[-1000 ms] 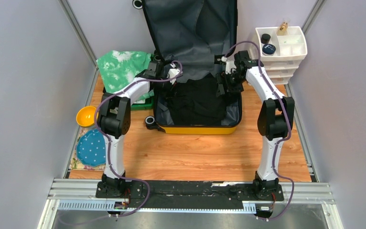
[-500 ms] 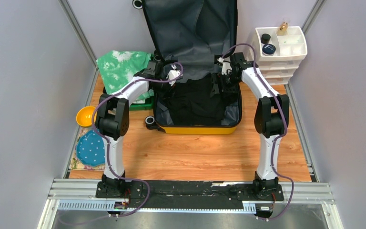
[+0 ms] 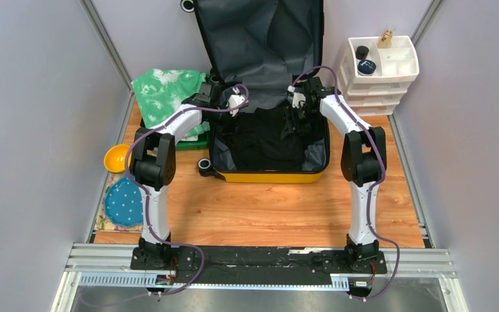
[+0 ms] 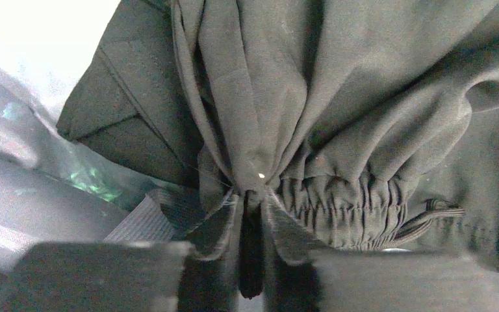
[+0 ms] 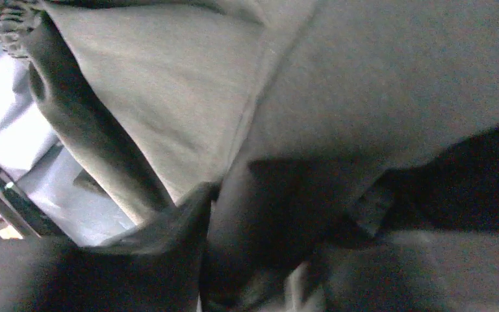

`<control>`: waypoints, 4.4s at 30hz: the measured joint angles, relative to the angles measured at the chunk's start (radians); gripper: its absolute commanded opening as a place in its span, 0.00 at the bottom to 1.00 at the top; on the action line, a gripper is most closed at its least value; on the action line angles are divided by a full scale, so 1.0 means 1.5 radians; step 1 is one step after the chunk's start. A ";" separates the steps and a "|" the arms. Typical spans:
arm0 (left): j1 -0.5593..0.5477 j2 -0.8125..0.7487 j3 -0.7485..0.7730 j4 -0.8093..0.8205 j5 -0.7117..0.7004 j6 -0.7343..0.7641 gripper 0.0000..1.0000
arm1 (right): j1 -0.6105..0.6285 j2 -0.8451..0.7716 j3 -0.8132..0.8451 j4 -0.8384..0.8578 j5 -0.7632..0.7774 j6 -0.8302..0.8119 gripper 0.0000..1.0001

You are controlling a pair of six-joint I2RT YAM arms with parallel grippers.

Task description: Open, take out, and arrange the luggage

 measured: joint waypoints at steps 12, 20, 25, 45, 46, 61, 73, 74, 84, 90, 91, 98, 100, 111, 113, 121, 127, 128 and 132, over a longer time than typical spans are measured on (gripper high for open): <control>0.082 -0.123 -0.119 0.195 0.148 -0.336 0.82 | 0.008 -0.022 0.022 0.085 -0.092 0.160 0.00; 0.052 -0.212 -0.231 0.377 0.120 -0.554 0.82 | 0.052 -0.030 -0.015 0.215 -0.122 0.301 0.00; -0.043 -0.243 -0.377 0.530 0.110 -0.571 0.83 | 0.074 -0.030 -0.020 0.288 -0.157 0.343 0.00; -0.028 -0.158 -0.323 0.699 0.334 -0.241 0.85 | 0.072 -0.121 -0.080 0.323 -0.275 0.247 0.00; -0.033 -0.141 -0.312 0.701 0.336 -0.235 0.85 | 0.072 -0.121 -0.080 0.323 -0.280 0.244 0.00; -0.047 -0.108 -0.266 0.713 0.303 -0.241 0.00 | 0.076 -0.122 -0.028 0.327 -0.291 0.195 0.54; 0.012 -0.228 -0.190 0.514 0.183 -0.364 0.00 | -0.040 -0.217 0.099 0.463 -0.248 0.260 0.95; 0.018 -0.237 -0.168 0.482 0.166 -0.371 0.00 | -0.055 -0.225 0.103 0.475 -0.238 0.260 0.95; 0.091 -0.300 0.019 0.251 -0.063 -0.369 0.00 | -0.067 -0.242 0.053 0.489 -0.210 0.247 0.97; 0.110 -0.305 0.023 0.186 -0.238 -0.333 0.00 | -0.065 -0.242 0.045 0.477 -0.205 0.242 0.97; 0.115 -0.298 0.023 0.181 -0.259 -0.329 0.00 | -0.065 -0.242 0.045 0.477 -0.203 0.241 0.97; 0.161 -0.142 0.101 0.179 -0.357 -0.308 0.00 | -0.062 -0.241 0.045 0.451 -0.190 0.222 0.97; 0.172 -0.077 0.148 0.177 -0.382 -0.294 0.00 | -0.062 -0.241 0.045 0.441 -0.185 0.212 0.97; 0.196 0.051 0.233 0.184 -0.416 -0.204 0.00 | -0.060 -0.231 0.045 0.404 -0.159 0.180 0.97; 0.201 0.047 0.240 0.179 -0.400 -0.197 0.00 | -0.058 -0.228 0.045 0.400 -0.156 0.179 0.97; 0.214 -0.073 0.145 0.149 -0.349 -0.198 0.00 | -0.056 -0.225 0.044 0.391 -0.156 0.172 0.98; 0.214 -0.200 0.116 0.118 -0.340 -0.198 0.00 | -0.056 -0.225 0.030 0.388 -0.163 0.170 0.98; 0.214 -0.213 0.116 0.115 -0.340 -0.196 0.00 | -0.056 -0.225 0.026 0.387 -0.163 0.170 0.98; 0.214 -0.235 0.115 0.110 -0.347 -0.184 0.00 | -0.055 -0.225 0.018 0.383 -0.165 0.170 0.98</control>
